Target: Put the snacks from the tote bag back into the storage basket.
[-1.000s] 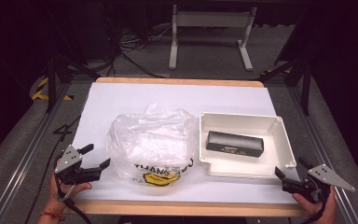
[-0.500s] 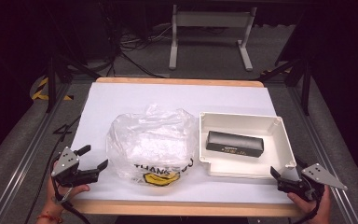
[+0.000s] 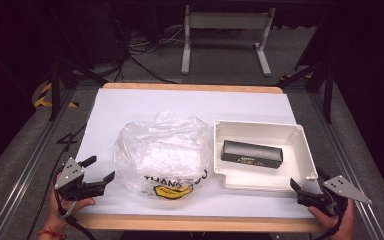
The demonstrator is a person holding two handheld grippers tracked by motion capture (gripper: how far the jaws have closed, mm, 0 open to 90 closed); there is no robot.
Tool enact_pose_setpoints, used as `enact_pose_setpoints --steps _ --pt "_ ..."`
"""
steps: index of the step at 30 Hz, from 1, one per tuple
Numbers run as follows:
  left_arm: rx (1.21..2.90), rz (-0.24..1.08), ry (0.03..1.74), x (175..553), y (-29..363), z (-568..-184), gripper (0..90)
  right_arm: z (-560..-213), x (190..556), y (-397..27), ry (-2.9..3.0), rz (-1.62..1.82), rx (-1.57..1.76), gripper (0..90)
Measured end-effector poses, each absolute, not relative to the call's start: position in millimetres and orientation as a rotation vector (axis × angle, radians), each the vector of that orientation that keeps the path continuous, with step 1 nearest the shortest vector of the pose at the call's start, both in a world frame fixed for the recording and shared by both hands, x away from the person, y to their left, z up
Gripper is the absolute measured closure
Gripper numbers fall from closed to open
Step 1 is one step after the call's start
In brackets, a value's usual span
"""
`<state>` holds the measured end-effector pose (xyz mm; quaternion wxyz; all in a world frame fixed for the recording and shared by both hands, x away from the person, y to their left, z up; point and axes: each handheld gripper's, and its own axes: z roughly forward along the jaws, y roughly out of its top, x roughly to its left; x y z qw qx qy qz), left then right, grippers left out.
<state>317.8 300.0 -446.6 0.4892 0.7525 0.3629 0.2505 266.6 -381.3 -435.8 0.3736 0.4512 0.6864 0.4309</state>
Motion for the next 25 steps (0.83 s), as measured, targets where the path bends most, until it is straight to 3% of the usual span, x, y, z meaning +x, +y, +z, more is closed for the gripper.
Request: enact_pose_setpoints --steps 25 --pt "1.835 0.622 0.886 319.6 300.1 -446.2 15.1 -436.0 265.1 -380.2 1.759 1.091 1.145 6.6"
